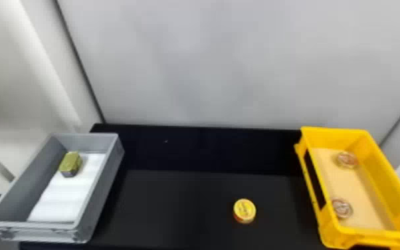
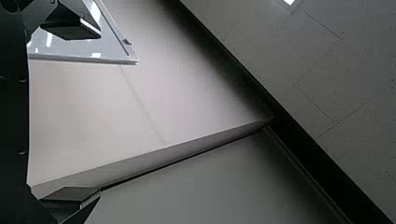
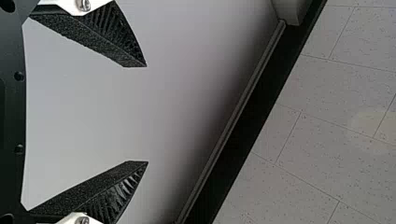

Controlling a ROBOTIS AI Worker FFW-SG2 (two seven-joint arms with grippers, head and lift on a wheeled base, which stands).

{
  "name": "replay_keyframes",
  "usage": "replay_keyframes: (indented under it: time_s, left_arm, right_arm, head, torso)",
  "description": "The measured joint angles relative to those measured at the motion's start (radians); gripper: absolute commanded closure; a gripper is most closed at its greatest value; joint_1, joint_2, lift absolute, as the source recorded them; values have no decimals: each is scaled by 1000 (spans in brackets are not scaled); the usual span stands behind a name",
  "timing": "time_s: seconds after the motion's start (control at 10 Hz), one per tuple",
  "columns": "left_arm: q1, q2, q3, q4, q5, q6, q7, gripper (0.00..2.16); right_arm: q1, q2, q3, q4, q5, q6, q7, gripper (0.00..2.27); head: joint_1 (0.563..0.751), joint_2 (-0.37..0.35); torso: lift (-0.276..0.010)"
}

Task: Pick up the round yellow can and place it in the yellow rectangular box

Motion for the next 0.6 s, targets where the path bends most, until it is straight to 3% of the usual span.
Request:
replay_keyframes:
  time_s: [0.6]
  left_arm:
    - [2,0,-1,2,1,-3,0,98]
  right_arm:
    - [-6,5,0,5,-32,27,-16,-1]
  head:
    - [694,54]
  torso:
    - [-3]
